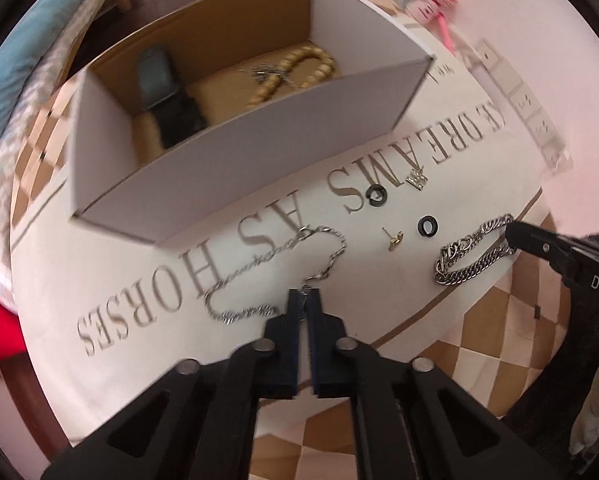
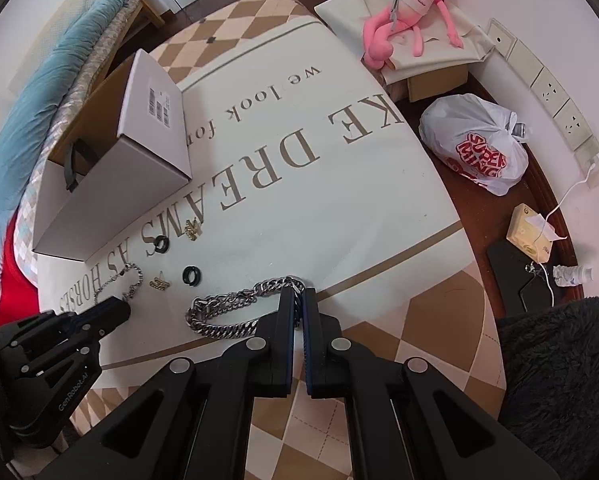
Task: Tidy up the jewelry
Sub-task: 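Lift both silver chains off the table toward the white box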
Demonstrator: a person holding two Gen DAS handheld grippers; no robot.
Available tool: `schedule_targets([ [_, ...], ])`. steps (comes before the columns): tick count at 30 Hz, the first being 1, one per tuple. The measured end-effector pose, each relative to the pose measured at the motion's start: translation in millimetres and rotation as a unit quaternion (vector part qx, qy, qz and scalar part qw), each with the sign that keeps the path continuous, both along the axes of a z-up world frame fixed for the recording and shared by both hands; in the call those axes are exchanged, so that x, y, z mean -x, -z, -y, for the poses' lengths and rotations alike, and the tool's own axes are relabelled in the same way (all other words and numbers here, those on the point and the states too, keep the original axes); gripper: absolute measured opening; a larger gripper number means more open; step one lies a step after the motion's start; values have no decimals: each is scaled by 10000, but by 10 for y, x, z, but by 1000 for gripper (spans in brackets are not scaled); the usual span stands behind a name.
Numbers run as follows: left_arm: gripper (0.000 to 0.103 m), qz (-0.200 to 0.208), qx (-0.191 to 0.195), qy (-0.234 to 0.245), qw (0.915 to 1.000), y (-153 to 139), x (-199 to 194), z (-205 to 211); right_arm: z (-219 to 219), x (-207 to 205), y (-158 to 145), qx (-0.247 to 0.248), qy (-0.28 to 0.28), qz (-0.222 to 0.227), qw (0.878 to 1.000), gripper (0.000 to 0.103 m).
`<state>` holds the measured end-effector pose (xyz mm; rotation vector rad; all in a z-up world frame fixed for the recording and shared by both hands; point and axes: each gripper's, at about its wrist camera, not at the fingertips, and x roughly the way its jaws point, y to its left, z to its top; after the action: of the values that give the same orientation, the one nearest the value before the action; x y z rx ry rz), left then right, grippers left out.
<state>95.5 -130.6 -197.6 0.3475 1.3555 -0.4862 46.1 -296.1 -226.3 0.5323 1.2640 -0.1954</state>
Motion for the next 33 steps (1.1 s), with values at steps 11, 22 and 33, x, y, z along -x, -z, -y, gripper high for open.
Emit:
schedule_targets([
  [11, 0, 37, 763, -786, 9940, -411, 110, -609, -107, 53, -397, -386, -237, 518, 9976, 4],
  [22, 97, -578, 1013, -2384, 9641, 119, -109, -1012, -94, 97, -279, -381, -173, 441, 9981, 4],
  [33, 95, -152, 337, -2484, 9679, 166, -250, -750, -69, 97, -132, -357, -60, 358, 9987, 4],
])
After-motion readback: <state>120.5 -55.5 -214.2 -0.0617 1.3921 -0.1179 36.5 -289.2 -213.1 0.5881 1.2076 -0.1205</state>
